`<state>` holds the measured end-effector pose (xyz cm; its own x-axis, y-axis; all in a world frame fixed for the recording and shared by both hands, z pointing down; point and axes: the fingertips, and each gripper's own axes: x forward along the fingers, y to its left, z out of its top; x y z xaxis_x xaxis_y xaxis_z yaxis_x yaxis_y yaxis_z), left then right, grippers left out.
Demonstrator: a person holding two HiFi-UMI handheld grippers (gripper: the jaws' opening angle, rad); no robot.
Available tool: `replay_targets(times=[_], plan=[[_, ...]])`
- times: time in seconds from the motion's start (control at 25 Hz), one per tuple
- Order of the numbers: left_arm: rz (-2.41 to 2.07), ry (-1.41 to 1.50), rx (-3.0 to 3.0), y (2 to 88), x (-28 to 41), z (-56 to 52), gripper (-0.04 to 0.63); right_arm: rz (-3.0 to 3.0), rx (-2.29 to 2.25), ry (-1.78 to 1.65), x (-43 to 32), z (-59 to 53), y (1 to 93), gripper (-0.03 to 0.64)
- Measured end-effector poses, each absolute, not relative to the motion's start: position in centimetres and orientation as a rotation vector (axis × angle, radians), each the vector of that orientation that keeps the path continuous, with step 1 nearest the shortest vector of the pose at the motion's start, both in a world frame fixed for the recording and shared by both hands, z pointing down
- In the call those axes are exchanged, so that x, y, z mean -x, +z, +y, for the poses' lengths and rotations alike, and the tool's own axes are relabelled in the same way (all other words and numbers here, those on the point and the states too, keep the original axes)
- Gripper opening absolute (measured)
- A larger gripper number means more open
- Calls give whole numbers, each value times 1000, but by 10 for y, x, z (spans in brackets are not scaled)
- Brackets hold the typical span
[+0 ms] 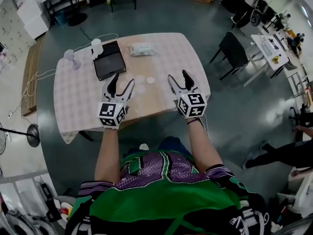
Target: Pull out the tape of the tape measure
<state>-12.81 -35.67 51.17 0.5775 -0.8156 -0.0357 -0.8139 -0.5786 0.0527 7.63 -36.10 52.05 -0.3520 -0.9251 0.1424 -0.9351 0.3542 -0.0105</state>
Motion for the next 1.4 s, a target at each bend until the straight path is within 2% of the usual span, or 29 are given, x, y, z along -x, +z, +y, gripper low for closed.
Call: replay_targets(times=[0.6, 1.4], plan=[[-1385, 155, -2652, 579, 91, -378, 285, -2437, -1380, 299, -57, -410, 620, 270], [-1612, 265, -2387, 632, 71, -459, 285, -2380, -682, 422, -31, -508, 770, 262]])
